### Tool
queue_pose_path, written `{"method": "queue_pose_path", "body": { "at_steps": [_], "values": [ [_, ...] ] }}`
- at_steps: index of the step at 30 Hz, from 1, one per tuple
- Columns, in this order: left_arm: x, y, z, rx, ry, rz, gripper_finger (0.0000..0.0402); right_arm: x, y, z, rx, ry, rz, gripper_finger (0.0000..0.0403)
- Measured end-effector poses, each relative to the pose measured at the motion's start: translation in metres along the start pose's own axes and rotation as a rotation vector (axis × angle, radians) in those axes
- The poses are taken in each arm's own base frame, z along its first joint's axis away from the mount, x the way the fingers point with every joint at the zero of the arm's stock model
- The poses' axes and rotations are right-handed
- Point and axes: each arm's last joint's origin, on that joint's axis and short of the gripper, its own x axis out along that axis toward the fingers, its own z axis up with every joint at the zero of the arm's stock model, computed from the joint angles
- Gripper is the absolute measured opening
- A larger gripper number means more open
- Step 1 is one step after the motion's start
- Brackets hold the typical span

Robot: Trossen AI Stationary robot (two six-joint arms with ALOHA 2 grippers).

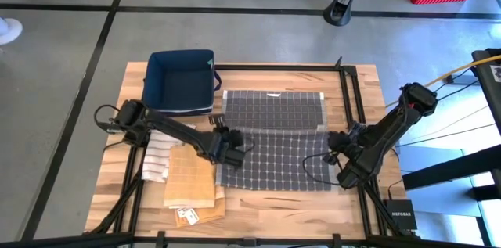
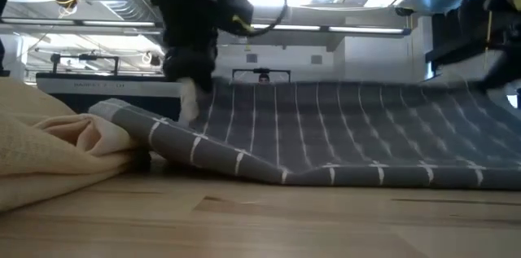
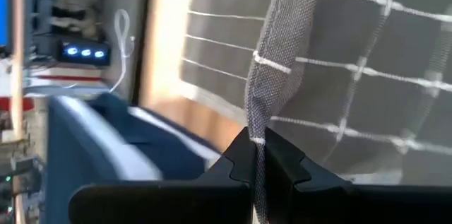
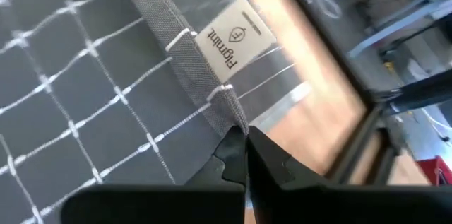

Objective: Fold towel
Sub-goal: Fold the gray pattern towel

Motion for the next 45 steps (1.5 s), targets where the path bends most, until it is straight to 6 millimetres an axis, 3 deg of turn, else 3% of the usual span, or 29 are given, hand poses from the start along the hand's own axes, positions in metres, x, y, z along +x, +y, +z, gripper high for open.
{"method": "queue_pose_path", "body": {
  "at_steps": [5,12,17,30,35,41,45],
  "values": [
    [0.0,0.04,0.005,-0.079,-0.023,0.083,0.0002,-0.001,-0.023,0.017,0.083,-0.048,-0.045,0.0003],
    [0.031,0.078,0.012,-0.109,0.036,0.113,0.0005,0.016,-0.044,0.032,0.221,-0.061,-0.086,0.0003],
    [0.051,0.083,0.016,-0.147,0.042,0.043,0.0002,0.028,-0.052,0.038,0.326,-0.017,-0.142,0.0003],
    [0.092,0.079,0.003,-0.259,0.028,0.018,0.0006,0.082,-0.044,0.017,0.472,0.003,-0.243,0.0003],
    [0.101,0.083,-0.002,-0.318,0.06,0.031,0.0004,0.097,-0.043,0.018,0.457,-0.027,-0.276,0.0003],
    [0.096,0.087,-0.001,-0.36,0.052,0.04,0.0003,0.107,-0.047,0.024,0.4,-0.003,-0.301,0.0003],
    [0.108,0.092,-0.003,-0.361,0.068,0.036,0.0003,0.114,-0.051,0.028,0.413,0.01,-0.33,0.0003]
  ]
}}
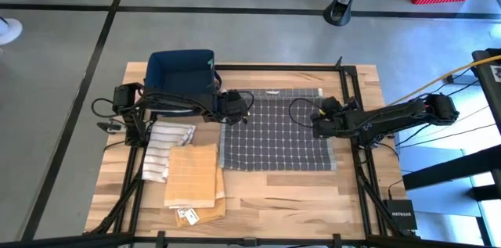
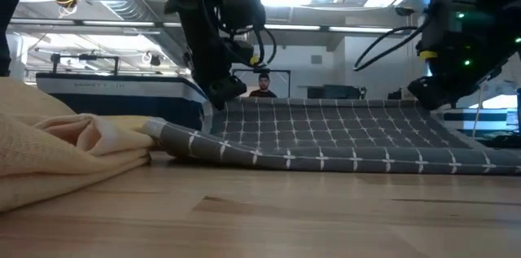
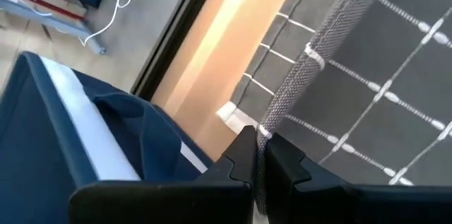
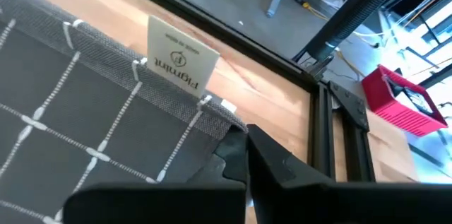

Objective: Fold towel
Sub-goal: Fold the gray pattern towel

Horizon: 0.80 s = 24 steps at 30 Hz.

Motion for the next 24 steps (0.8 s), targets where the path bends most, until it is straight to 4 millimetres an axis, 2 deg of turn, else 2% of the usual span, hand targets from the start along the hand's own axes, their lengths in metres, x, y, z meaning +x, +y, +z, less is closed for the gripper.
{"method": "queue_pose_path", "body": {
  "at_steps": [4,9,17,19,24],
  "values": [
    [0.009,0.005,-0.002,-0.016,0.021,-0.001,0.0003,0.01,0.002,-0.001,-0.02,0.002,-0.009,0.0008],
    [0.014,0.008,0.0,-0.012,0.023,-0.041,0.0004,0.021,0.002,-0.003,0.015,0.044,-0.007,0.0038],
    [0.019,0.018,0.008,-0.06,0.053,-0.17,0.001,0.03,-0.005,0.001,0.023,0.088,-0.056,0.0141],
    [0.021,0.021,0.008,-0.063,0.061,-0.179,0.003,0.03,-0.005,0.003,0.022,0.088,-0.047,0.0167],
    [0.026,0.03,0.009,-0.085,0.09,-0.171,0.0114,0.027,-0.002,0.01,0.012,0.115,0.011,0.0213]
  ]
}}
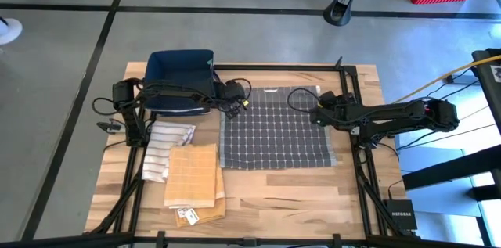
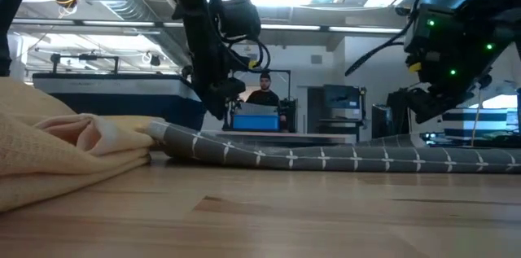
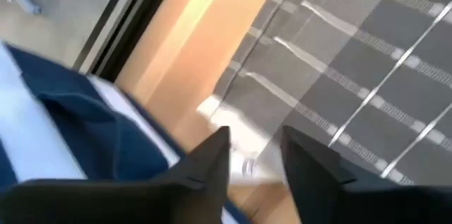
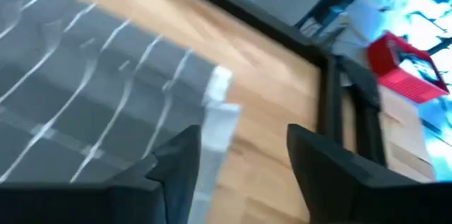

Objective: Fold towel
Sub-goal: Fold the gray pattern towel

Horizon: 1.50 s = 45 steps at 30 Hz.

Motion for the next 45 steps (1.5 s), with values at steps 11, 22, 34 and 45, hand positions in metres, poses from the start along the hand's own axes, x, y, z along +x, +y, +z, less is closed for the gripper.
{"method": "queue_pose_path", "body": {
  "at_steps": [11,22,34,45],
  "values": [
    [-0.055,-0.023,0.007,0.048,-0.116,-0.234,0.0173,-0.013,0.019,0.02,-0.167,0.144,0.471,0.0234],
    [-0.053,-0.113,-0.048,0.289,-0.023,-0.585,0.0159,-0.039,0.051,-0.028,-0.369,0.097,1.089,0.0234],
    [-0.052,-0.144,-0.073,0.321,0.155,-0.666,0.0158,-0.064,0.054,-0.061,-0.479,0.247,1.253,0.0234],
    [-0.095,-0.124,-0.039,0.352,0.065,-0.638,0.0158,-0.106,0.054,-0.019,-0.656,0.183,1.193,0.0234]
  ]
}}
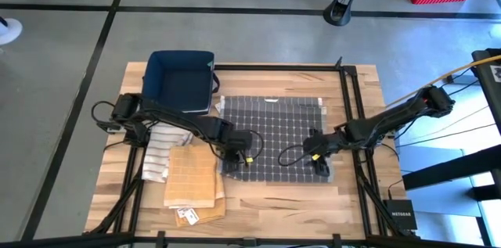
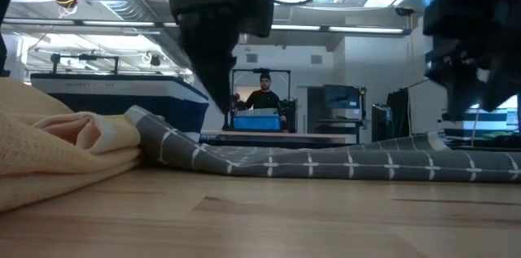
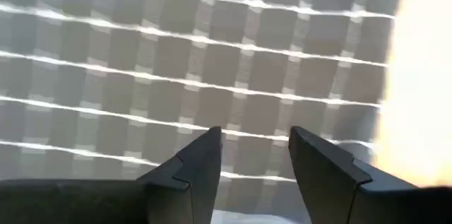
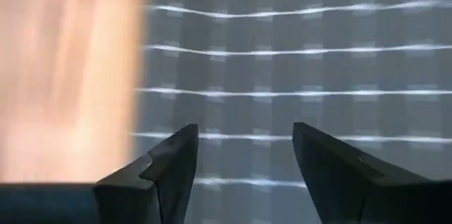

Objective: Fold towel
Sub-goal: Fold the gray pattern towel

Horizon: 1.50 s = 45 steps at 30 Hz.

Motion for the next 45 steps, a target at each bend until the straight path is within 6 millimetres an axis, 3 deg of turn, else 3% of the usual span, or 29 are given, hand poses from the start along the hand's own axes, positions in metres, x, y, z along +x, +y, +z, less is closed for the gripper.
{"method": "queue_pose_path", "body": {
  "at_steps": [6,10,14,21,25,28,33,40,45],
  "values": [
    [0.002,0.028,0.004,0.025,-0.049,0.157,0.0158,-0.013,-0.01,0.004,-0.123,-0.007,-0.403,0.0234],
    [0.013,0.049,0.001,-0.006,-0.067,0.174,0.016,-0.015,-0.016,0.007,-0.112,-0.056,-0.564,0.0234],
    [0.017,0.067,0.003,-0.024,-0.09,0.177,0.0169,-0.017,-0.036,0.011,-0.018,-0.052,-0.644,0.0234],
    [0.004,0.106,0.022,-0.001,-0.173,0.21,0.0175,-0.028,-0.103,0.019,0.152,-0.012,-0.612,0.0234],
    [0.001,0.145,0.019,-0.065,-0.153,0.255,0.0172,-0.042,-0.145,0.007,0.306,0.002,-0.599,0.0234],
    [-0.001,0.169,0.015,-0.106,-0.141,0.282,0.0171,-0.053,-0.166,-0.006,0.423,0.008,-0.576,0.0234],
    [-0.002,0.193,0.008,-0.157,-0.118,0.242,0.0171,-0.056,-0.178,-0.013,0.468,-0.032,-0.437,0.0234],
    [-0.004,0.208,0.0,-0.115,-0.066,0.24,0.0171,-0.035,-0.187,-0.016,0.439,0.083,-0.365,0.0234],
    [-0.004,0.23,-0.007,-0.178,-0.057,0.257,0.0171,-0.025,-0.191,-0.019,0.455,0.133,-0.344,0.0234]
  ]
}}
